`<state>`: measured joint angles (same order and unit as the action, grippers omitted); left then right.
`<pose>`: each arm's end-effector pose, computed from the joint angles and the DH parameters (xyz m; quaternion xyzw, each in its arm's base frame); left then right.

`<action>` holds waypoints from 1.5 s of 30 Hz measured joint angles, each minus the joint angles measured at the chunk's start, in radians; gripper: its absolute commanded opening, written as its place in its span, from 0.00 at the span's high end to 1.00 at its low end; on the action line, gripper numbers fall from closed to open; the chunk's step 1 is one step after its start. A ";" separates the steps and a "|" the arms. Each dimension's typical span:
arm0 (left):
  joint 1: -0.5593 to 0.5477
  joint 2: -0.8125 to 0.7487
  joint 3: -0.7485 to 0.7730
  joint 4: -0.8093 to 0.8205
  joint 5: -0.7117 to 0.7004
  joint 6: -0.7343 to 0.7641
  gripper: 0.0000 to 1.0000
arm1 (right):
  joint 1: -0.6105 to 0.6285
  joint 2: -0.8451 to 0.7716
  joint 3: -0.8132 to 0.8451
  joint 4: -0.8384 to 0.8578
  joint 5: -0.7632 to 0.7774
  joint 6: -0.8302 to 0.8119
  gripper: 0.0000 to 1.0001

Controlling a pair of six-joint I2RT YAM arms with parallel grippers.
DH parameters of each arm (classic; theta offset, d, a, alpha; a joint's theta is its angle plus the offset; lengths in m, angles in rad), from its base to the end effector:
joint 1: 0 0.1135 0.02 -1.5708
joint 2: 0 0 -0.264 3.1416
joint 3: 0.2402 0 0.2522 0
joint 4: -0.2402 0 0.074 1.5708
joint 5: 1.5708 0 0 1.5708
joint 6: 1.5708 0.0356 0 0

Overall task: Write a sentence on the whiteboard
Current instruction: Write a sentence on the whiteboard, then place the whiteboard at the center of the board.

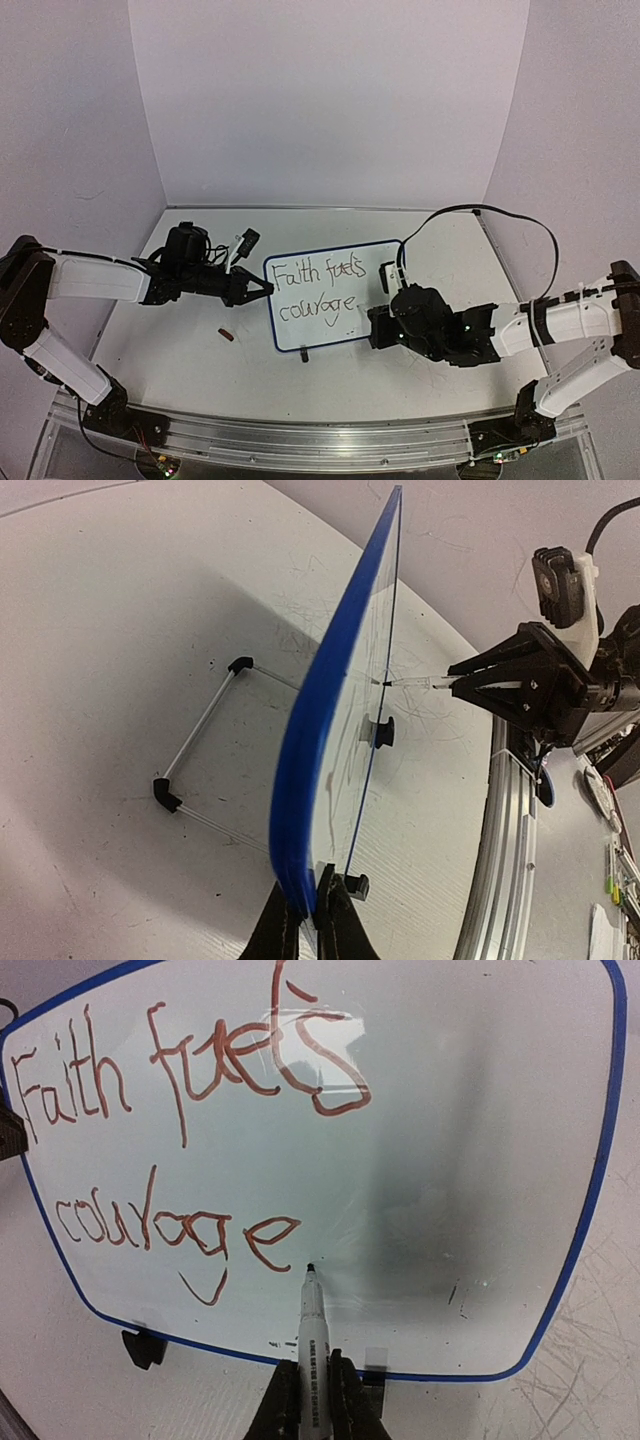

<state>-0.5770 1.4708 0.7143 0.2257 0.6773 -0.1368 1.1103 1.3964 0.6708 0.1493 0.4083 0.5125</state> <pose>0.2399 -0.1827 0.2002 0.3398 0.7627 -0.4339 0.3384 0.1401 0.2506 0.1977 -0.1610 0.8510 0.2161 0.4508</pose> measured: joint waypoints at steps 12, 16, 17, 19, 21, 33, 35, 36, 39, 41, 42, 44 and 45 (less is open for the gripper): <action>0.000 0.000 0.005 -0.010 -0.001 0.002 1.00 | -0.005 0.018 0.000 0.010 0.020 0.020 1.00; 0.000 0.000 0.005 -0.010 -0.002 0.002 1.00 | -0.005 0.022 0.001 0.011 0.024 0.027 1.00; 0.000 0.000 0.005 -0.010 -0.002 0.002 1.00 | -0.004 0.023 0.001 0.011 0.026 0.029 1.00; 0.000 0.000 0.005 -0.010 -0.005 0.002 1.00 | -0.004 0.026 0.001 0.011 0.028 0.032 1.00; 0.000 0.000 0.005 -0.010 -0.007 0.002 1.00 | -0.003 0.028 0.003 0.011 0.030 0.035 1.00; -0.002 0.003 0.006 -0.009 -0.014 0.003 0.86 | 0.005 -0.336 0.002 -0.115 -0.001 -0.002 1.00; -0.004 0.003 0.006 -0.011 -0.037 0.011 0.74 | 0.006 -0.403 0.004 -0.132 0.018 -0.015 1.00; -0.005 0.003 0.006 -0.019 -0.060 0.014 0.69 | 0.006 -0.415 0.004 -0.143 0.031 -0.021 1.00; -0.007 -0.002 0.005 -0.040 -0.112 0.018 0.51 | 0.006 -0.414 0.007 -0.179 0.073 -0.048 1.00; -0.009 -0.013 0.005 -0.057 -0.150 0.016 0.44 | 0.005 -0.393 0.014 -0.203 0.099 -0.070 1.00; -0.009 -0.027 0.005 -0.070 -0.176 0.015 0.43 | 0.005 -0.381 0.021 -0.213 0.111 -0.084 1.00; -0.008 -0.062 0.005 -0.095 -0.226 0.013 0.41 | 0.005 -0.356 0.043 -0.223 0.132 -0.117 1.00; -0.008 -0.093 0.005 -0.108 -0.254 0.010 0.41 | 0.005 -0.349 0.053 -0.221 0.141 -0.135 1.00</action>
<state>-0.5854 1.3782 0.7197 0.1173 0.4230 -0.1265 1.1152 1.0477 0.7237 -0.0721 0.5495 0.3772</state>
